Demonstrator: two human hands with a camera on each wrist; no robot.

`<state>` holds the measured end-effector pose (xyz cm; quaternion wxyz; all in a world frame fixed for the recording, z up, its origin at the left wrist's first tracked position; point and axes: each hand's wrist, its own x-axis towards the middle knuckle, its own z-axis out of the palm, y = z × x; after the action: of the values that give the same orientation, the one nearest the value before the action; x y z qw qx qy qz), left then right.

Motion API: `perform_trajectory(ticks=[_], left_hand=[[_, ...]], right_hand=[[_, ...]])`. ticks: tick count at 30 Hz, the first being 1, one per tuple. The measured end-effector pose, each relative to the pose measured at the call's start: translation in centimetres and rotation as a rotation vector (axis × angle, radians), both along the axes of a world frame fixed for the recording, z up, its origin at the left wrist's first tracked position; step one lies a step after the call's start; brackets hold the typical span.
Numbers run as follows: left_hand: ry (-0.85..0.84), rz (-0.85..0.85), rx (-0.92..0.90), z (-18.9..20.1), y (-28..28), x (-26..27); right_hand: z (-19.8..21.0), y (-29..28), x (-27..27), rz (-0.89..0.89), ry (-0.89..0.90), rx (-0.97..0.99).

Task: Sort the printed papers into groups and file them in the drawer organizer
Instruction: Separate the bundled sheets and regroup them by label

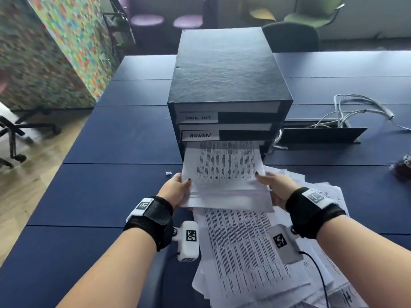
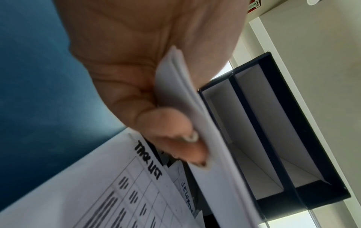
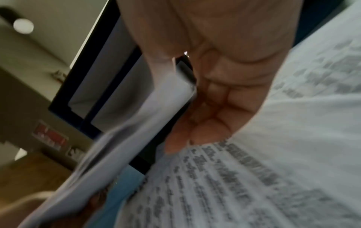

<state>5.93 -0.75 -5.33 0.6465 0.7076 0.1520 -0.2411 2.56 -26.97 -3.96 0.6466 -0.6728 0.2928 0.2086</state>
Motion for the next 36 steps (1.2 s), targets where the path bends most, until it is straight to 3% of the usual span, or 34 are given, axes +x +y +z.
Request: perform_trajectory(ticks=[3,9,14,20,24,28,30,32,34,36], left_hand=[[0.022,0.008,-0.004,0.4,-0.5,1.5],[0.092,0.044,0.006,2.0,-1.3,3.9],[0.117,0.124,-0.126,2.4,-1.9,5.0],[0.055,0.248,-0.091,1.5,-2.3,6.1],[0.061,0.351,-0.244,1.6,-2.9,6.8],[0.066,0.41,-0.383,1.1,-3.4,7.3],[0.049,0.417,-0.321,0.8,-3.4,7.2],[-0.049,0.361,-0.142,0.1,-3.2,6.9],[-0.287,0.204,0.219,-0.8,-2.7,6.4],[-0.575,-0.009,0.545,-1.3,-2.4,5.7]], right_hand=[[0.0,-0.7,-0.4,0.073,0.109,0.071],[-0.5,-0.6,2.6,-0.211,0.059,0.241],[0.1,0.9,5.2,-0.487,-0.01,0.435],[0.4,1.9,7.1,-0.631,-0.114,0.603],[0.5,2.3,8.2,-0.651,-0.159,0.622],[0.0,2.2,8.8,-0.597,-0.166,0.442],[0.0,2.0,8.5,-0.56,-0.179,0.384],[0.2,1.8,7.8,-0.467,-0.158,0.263],[0.1,1.9,6.7,-0.358,-0.153,0.144],[-0.1,2.3,5.6,-0.122,-0.25,-0.238]])
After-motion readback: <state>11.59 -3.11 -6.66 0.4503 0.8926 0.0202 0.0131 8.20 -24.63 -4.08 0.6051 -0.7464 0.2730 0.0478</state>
